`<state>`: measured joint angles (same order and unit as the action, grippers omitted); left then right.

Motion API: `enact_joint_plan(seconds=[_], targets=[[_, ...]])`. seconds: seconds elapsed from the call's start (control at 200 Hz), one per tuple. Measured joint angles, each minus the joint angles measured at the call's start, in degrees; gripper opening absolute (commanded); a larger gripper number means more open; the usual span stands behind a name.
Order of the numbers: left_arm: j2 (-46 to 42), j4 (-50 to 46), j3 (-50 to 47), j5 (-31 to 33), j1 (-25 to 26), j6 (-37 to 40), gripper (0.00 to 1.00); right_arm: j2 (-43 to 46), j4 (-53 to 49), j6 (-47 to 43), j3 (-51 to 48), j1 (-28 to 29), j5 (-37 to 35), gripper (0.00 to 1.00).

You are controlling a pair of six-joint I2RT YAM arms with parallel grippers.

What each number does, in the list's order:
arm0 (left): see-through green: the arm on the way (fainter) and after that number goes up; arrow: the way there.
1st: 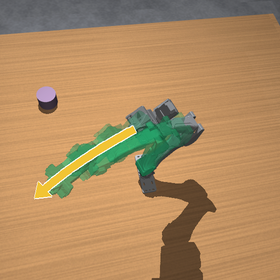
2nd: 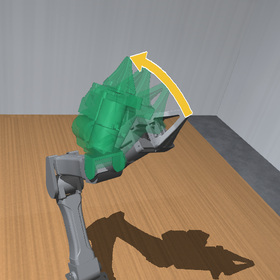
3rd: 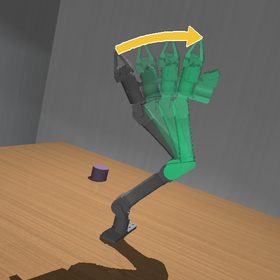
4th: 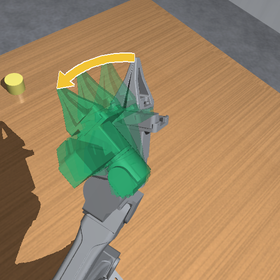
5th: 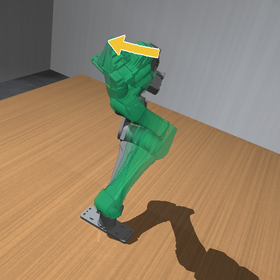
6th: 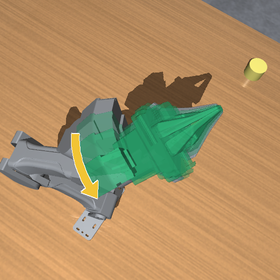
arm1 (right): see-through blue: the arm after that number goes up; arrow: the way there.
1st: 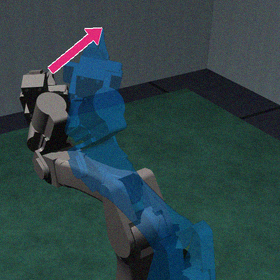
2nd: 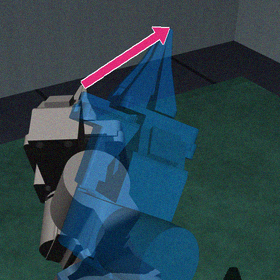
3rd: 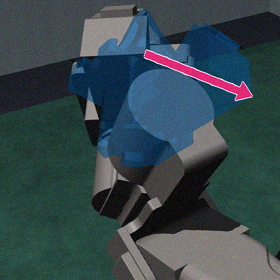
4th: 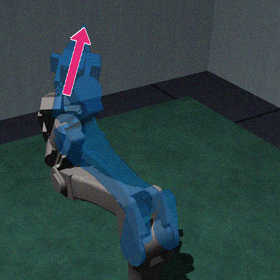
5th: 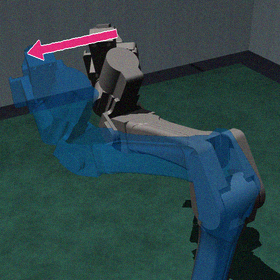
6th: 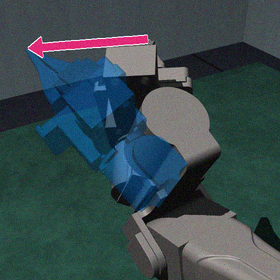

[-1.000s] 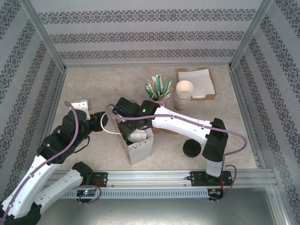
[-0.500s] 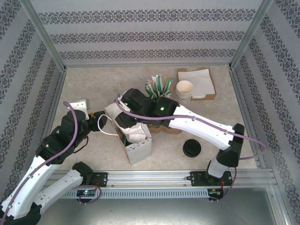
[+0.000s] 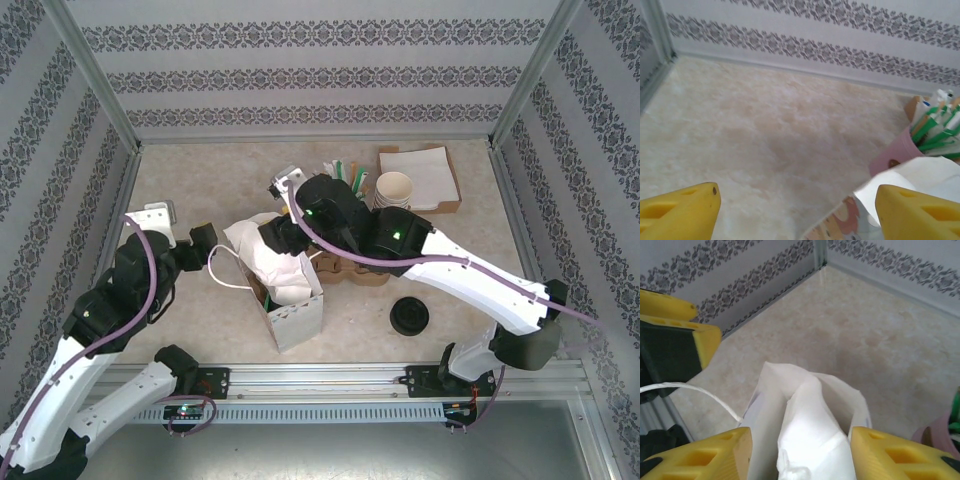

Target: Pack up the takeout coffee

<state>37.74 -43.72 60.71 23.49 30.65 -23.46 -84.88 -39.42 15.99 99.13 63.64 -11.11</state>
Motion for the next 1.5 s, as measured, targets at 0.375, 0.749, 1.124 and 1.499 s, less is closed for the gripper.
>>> enact_joint_plan(seconds=[0.375, 0.749, 1.124, 1.499], targets=[[1.95, 13.55, -0.13, 14.45, 0.0, 10.99, 1.0, 18.14, 8.48, -3.87, -16.22, -4.66, -12.92, 0.66], [13.9, 25.05, -3.26, -1.25, -27.39, 2.14, 1.0, 33.42, 10.75, -3.98, -30.45, -27.54, -16.24, 0.69], [21.03, 38.77, -19.54, -6.73, -32.94, -2.05, 1.0, 38.01, 26.16, -0.98, -56.87, -63.84, -4.09, 0.76], [33.79, 66.31, -38.95, -7.45, -33.05, 5.31, 1.0, 25.99, 50.9, -6.58, -78.49, -65.16, -2.43, 0.89]])
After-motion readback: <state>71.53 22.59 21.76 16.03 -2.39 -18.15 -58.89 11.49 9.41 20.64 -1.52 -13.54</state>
